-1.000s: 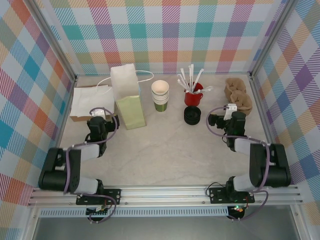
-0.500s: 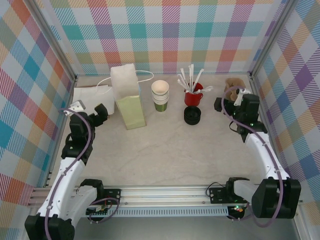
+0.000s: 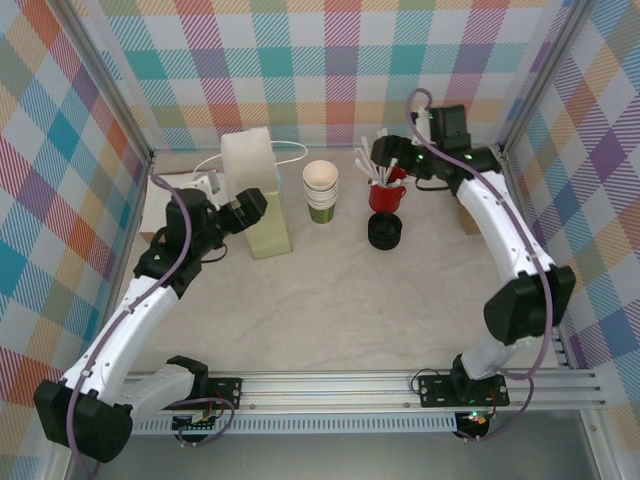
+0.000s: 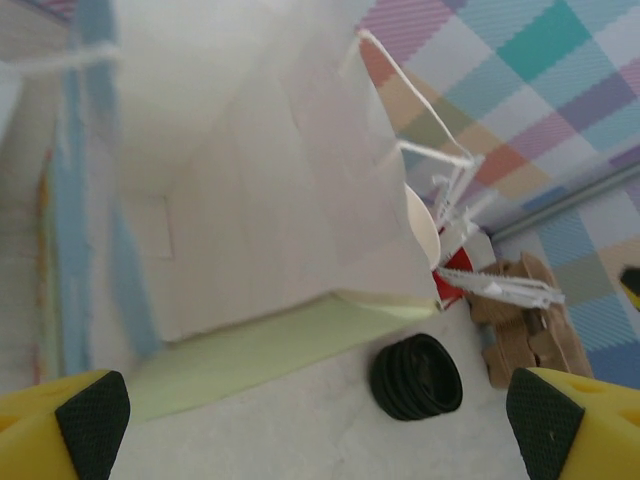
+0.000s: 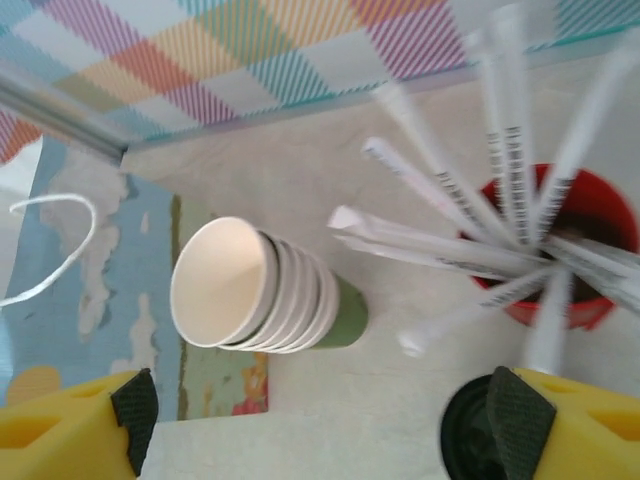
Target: Pack the takeout coffee
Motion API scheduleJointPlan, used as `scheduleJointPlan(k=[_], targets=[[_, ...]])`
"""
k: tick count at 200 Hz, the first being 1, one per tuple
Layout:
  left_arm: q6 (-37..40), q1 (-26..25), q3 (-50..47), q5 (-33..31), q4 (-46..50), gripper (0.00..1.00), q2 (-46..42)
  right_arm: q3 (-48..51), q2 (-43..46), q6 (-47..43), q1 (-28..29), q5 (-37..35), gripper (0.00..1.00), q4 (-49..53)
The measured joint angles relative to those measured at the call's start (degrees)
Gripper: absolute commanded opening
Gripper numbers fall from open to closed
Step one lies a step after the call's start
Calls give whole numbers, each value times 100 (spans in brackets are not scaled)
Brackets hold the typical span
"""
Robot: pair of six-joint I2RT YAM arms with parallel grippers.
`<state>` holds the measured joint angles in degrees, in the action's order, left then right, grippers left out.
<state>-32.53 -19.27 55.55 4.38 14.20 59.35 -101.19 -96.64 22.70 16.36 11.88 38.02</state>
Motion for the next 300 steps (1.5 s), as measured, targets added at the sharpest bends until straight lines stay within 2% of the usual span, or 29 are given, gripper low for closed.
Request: scheduleJointPlan(k=[42,69,104,139,180,208,300], targets=[[-33,-240,57,-214,-90,100,120,-1572,-1521,44,529,-2,72,730],[-74,-243,57,-433,-81,100,118,-2592,-2481,44,697,-2,65,1250],[-122,-243,44,-651,-79,100,76,-3480,-3279,44,817,0,56,1738],[-140,-243,4,-741,-76,100,-31,-3759,-3532,48,857,24,42,1928],[-120,-243,7,-750,-72,100,-50,-3930,-3622,57,903,39,17,2000],[-68,-243,59,-748,7,100,-50,-4054,-3672,37,927,-15,5,2035],[249,-243,442,-540,387,100,-251,-4636,-3637,-197,1027,-234,3,2470]])
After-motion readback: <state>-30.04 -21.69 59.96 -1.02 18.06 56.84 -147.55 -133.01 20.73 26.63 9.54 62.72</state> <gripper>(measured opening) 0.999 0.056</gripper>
